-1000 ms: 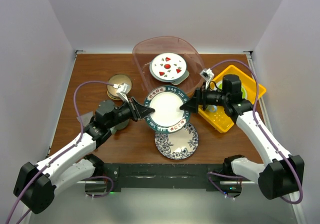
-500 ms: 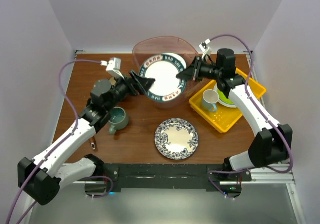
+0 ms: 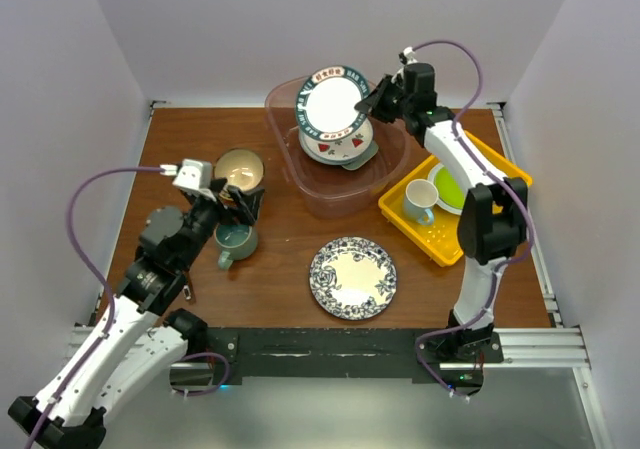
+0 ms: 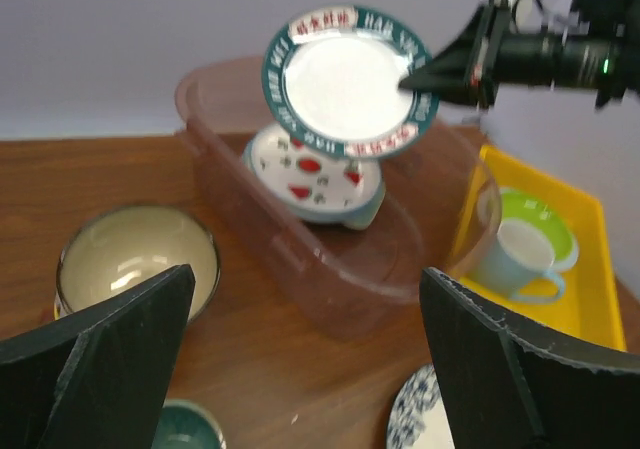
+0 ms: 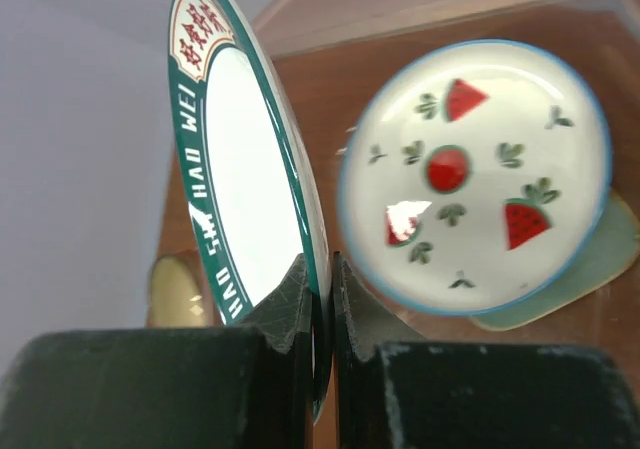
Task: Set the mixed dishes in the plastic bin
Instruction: Place the plate in the plastic bin.
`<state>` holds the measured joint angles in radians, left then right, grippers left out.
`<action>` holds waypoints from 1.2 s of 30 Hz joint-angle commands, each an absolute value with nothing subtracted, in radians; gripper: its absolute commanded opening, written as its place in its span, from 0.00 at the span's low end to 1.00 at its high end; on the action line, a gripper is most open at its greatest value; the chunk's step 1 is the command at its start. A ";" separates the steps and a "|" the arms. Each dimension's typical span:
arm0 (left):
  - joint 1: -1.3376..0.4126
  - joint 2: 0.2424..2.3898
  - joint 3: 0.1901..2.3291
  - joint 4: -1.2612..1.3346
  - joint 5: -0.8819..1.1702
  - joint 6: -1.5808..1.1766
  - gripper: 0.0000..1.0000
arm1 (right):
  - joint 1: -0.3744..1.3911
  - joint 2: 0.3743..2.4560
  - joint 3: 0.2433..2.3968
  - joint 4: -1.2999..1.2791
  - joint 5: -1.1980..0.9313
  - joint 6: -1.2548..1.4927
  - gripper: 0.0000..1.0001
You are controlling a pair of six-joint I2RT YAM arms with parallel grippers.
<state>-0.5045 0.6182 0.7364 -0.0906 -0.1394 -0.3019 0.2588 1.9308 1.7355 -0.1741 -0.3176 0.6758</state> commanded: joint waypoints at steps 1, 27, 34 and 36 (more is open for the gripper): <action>-0.502 0.582 0.603 -0.141 -0.019 -0.239 1.00 | 0.302 1.986 1.851 -0.153 -0.103 0.647 0.00; -0.502 0.546 0.574 -0.127 0.032 -0.238 1.00 | 0.296 2.086 1.758 -0.109 -0.002 0.563 0.44; -0.502 0.587 0.581 -0.117 0.124 -0.229 1.00 | 0.296 2.002 1.671 -0.094 -0.011 0.485 0.61; -0.502 0.595 0.578 -0.112 0.147 -0.227 1.00 | 0.295 1.985 1.655 -0.095 -0.015 0.456 0.61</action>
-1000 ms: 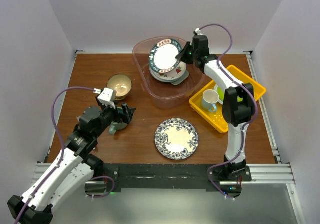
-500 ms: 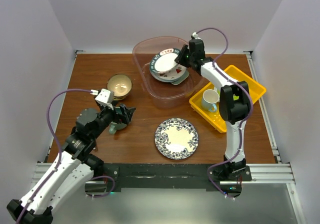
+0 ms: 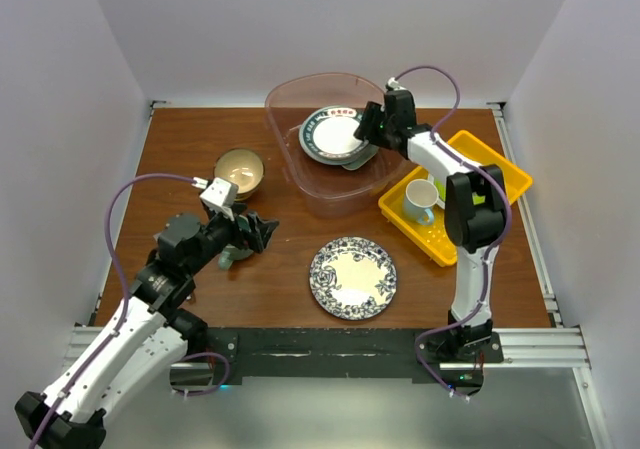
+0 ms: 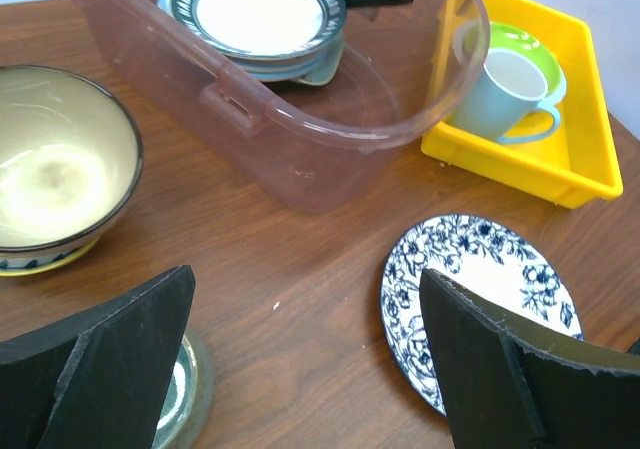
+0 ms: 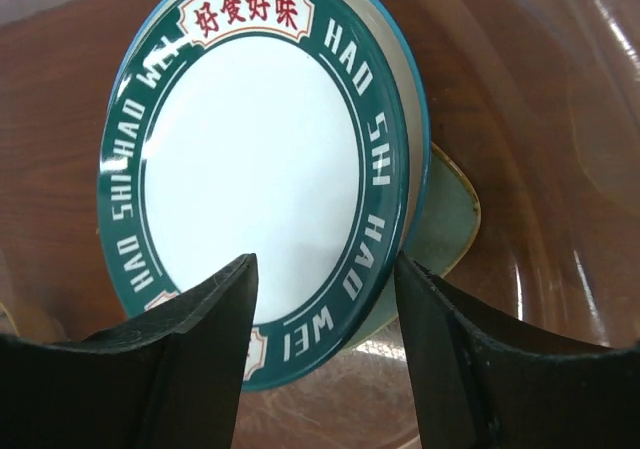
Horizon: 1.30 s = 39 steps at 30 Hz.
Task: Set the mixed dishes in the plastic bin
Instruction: Place the plate in the plastic bin.
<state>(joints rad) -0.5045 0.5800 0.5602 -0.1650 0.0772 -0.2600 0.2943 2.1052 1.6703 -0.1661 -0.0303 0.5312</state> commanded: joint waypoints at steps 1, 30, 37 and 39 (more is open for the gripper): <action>-0.502 0.598 0.578 -0.109 0.156 -0.229 1.00 | 0.295 1.976 1.643 -0.097 -0.020 0.446 0.62; -0.505 0.660 0.511 -0.043 0.439 -0.436 1.00 | 0.255 0.977 0.990 -0.281 -0.793 -0.258 0.98; -0.567 0.676 0.518 -0.132 0.345 -0.506 1.00 | 0.187 0.950 0.897 -0.242 -0.880 -0.236 0.98; -0.647 0.687 0.520 -0.150 0.263 -0.514 1.00 | 0.153 0.936 0.865 -0.207 -0.913 -0.209 0.98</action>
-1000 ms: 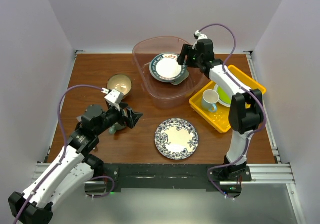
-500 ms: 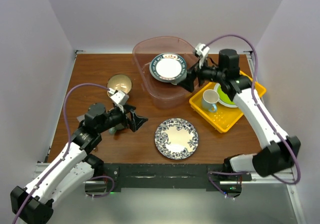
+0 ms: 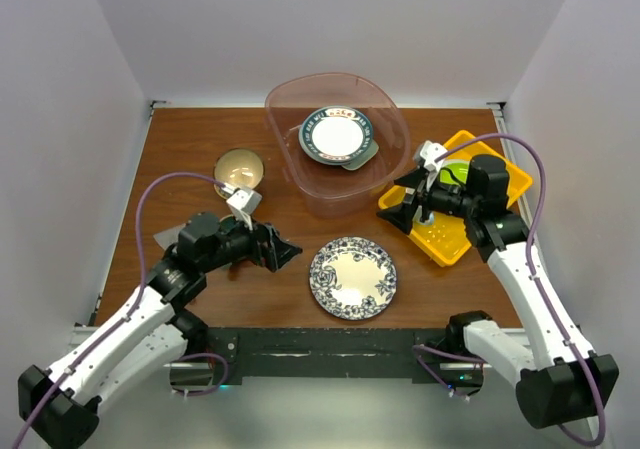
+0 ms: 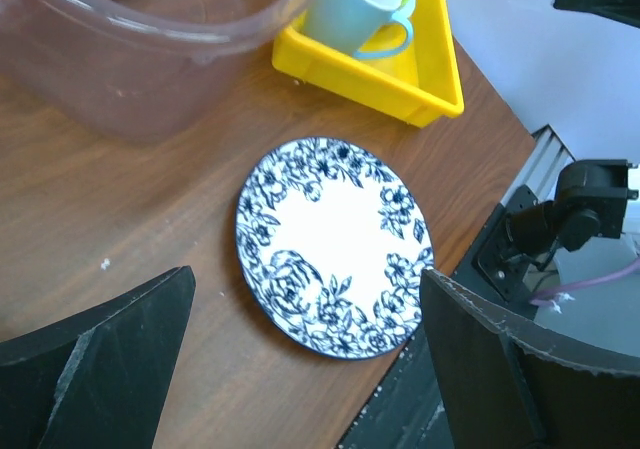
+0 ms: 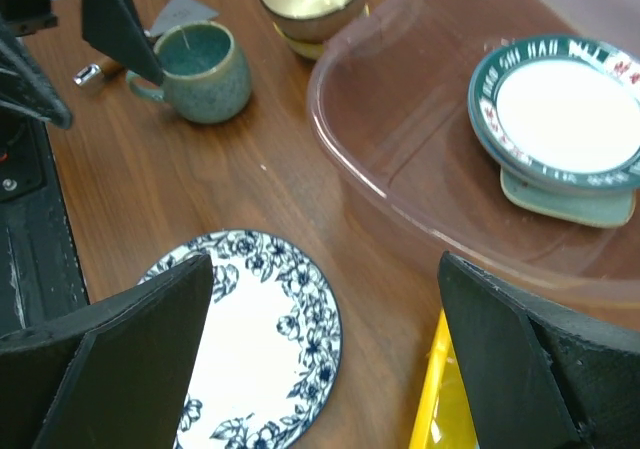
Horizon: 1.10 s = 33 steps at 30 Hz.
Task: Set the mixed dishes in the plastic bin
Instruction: Place the plate in the plastic bin, then pick up the plate at the center of the board.
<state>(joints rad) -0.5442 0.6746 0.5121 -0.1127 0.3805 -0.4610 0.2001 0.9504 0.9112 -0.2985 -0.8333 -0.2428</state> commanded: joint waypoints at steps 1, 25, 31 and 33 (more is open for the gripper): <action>-0.682 0.696 0.528 -0.158 0.221 -0.526 1.00 | 0.144 0.931 0.859 -0.204 -0.919 -0.207 0.98; -1.066 1.003 0.644 -0.226 -0.284 -0.643 1.00 | 0.130 0.968 0.847 -0.207 -0.881 -0.204 0.98; -1.066 1.015 0.638 -0.225 -0.298 -0.640 1.00 | 0.129 0.983 0.842 -0.201 -0.874 -0.206 0.98; -1.066 1.015 0.634 -0.224 -0.302 -0.641 1.00 | 0.129 0.988 0.841 -0.201 -0.874 -0.206 0.98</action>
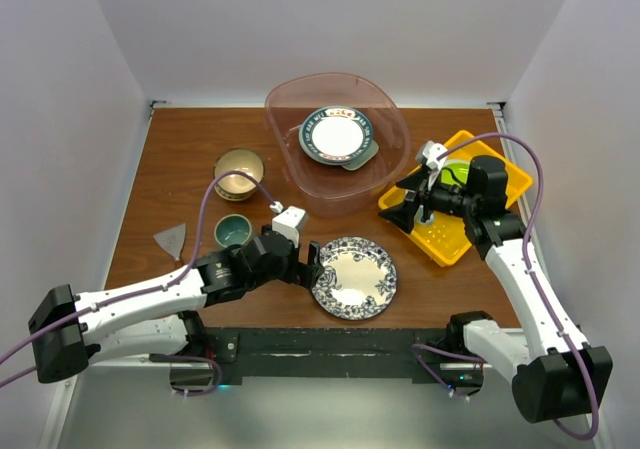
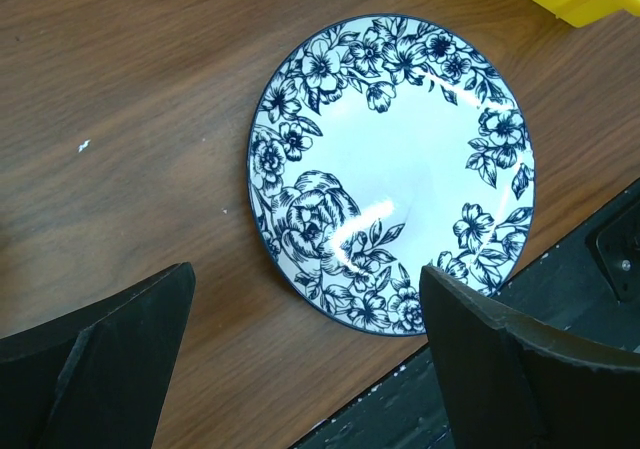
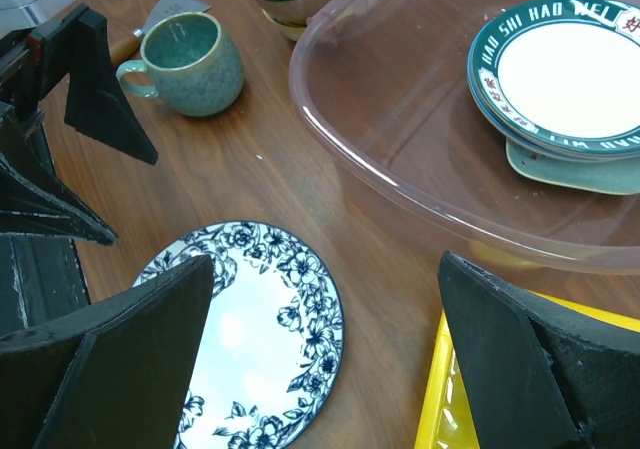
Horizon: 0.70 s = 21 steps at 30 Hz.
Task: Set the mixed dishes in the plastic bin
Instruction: Pick up the plate at the center of the board.
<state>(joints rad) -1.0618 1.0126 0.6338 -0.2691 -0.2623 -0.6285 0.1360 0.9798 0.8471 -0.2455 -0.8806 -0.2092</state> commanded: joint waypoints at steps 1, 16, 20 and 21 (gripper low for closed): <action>-1.066 1.014 0.629 -0.218 -0.301 -0.641 1.00 | 0.129 0.991 0.842 -0.201 -0.874 -0.206 0.98; -1.066 1.028 0.627 -0.207 -0.310 -0.623 0.98 | 0.129 1.003 0.841 -0.206 -0.865 -0.213 0.98; -1.066 1.043 0.635 -0.206 -0.313 -0.615 0.97 | 0.127 1.008 0.842 -0.207 -0.865 -0.216 0.98; -1.066 1.051 0.637 -0.203 -0.314 -0.614 0.96 | 0.129 1.008 0.842 -0.209 -0.867 -0.216 0.98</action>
